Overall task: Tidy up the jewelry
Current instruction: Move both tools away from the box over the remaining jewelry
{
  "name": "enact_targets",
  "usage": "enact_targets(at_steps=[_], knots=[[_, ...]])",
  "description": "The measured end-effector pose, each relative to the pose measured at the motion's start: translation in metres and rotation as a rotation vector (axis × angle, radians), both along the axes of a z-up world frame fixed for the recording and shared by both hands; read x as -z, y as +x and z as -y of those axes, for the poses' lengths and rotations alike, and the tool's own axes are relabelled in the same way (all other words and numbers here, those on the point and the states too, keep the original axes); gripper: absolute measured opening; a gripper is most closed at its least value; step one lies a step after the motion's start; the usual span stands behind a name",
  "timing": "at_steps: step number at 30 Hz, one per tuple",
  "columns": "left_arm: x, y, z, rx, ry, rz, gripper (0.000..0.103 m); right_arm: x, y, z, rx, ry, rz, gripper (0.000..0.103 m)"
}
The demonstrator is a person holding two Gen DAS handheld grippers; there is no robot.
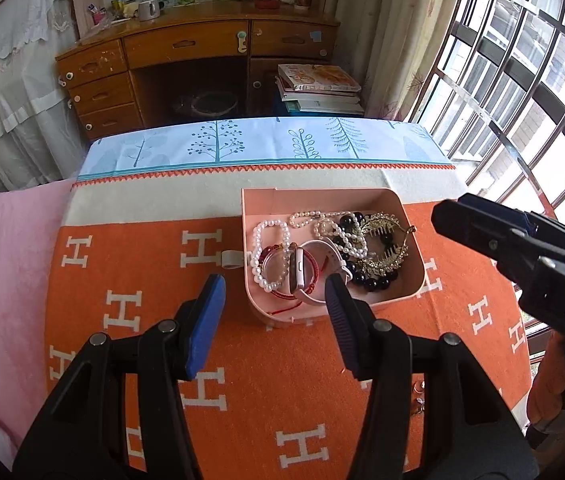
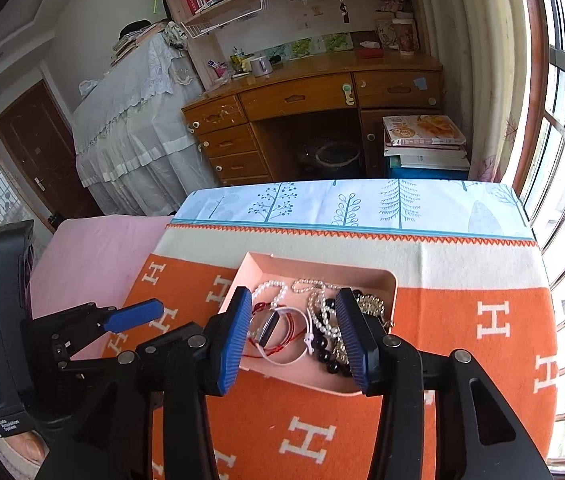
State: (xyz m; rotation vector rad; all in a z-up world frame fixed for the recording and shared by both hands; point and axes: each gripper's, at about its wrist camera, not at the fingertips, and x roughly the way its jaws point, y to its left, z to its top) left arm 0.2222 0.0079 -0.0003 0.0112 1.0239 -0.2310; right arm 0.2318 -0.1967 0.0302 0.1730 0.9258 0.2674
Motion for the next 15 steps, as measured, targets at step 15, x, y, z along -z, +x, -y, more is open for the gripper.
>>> enact_targets(at_steps=[15], knots=[[-0.006, -0.097, -0.002, 0.049, 0.011, 0.054, 0.049, 0.006, -0.139, 0.015, -0.042, -0.026, 0.039, 0.049]])
